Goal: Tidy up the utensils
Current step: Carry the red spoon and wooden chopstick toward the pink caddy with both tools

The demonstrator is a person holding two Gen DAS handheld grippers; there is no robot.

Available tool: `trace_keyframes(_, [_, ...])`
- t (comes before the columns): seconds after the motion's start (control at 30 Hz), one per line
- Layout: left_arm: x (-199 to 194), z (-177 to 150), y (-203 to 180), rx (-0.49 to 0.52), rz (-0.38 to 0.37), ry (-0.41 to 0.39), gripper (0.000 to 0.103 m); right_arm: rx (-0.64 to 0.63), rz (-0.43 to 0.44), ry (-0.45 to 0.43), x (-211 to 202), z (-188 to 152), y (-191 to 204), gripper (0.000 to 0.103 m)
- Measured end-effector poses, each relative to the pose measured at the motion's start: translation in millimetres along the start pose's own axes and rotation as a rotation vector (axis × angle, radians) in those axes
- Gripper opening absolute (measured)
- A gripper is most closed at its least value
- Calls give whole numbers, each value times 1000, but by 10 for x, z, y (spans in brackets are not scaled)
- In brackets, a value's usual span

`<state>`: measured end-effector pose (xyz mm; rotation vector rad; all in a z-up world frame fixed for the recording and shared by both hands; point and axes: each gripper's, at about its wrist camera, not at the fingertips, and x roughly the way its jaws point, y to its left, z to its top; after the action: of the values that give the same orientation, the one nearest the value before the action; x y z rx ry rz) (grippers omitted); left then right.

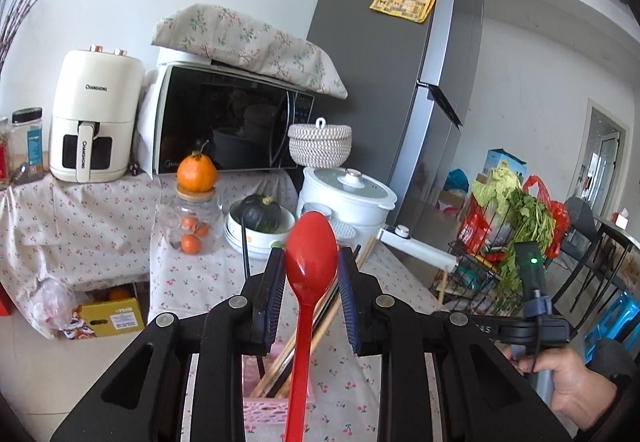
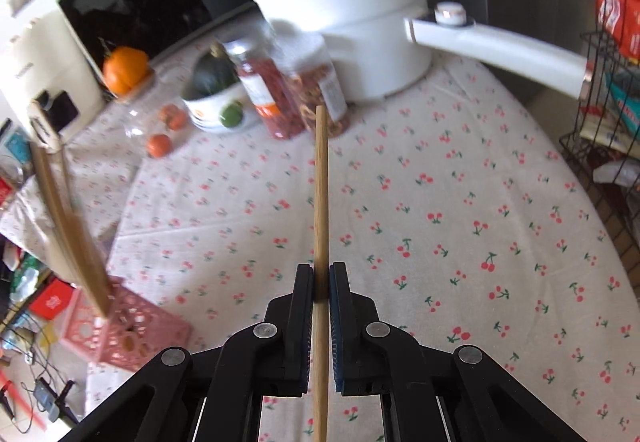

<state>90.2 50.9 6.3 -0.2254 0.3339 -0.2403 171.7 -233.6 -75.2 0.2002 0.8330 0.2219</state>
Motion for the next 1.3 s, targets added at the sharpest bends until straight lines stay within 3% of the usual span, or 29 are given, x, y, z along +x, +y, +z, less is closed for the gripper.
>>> trace_keyframes(0.23, [180, 12, -61, 59, 40, -132, 28, -9, 63, -88, -371, 26, 75, 6])
trace_keyframes(0.63, [690, -114, 38, 90, 116, -142, 28, -41, 108, -126, -480, 63, 221, 6])
trace_keyframes(0.83, [848, -242, 91, 108, 139, -99, 28, -64, 121, -124, -446, 44, 329, 6])
trace_keyframes(1.1, [866, -292, 230, -1, 127, 13, 29, -97, 141, -141, -529, 3, 519, 6])
trace_keyframes(1.3, [687, -275, 155, 12, 87, 100, 42, -143, 167, -165, -643, -30, 708, 6])
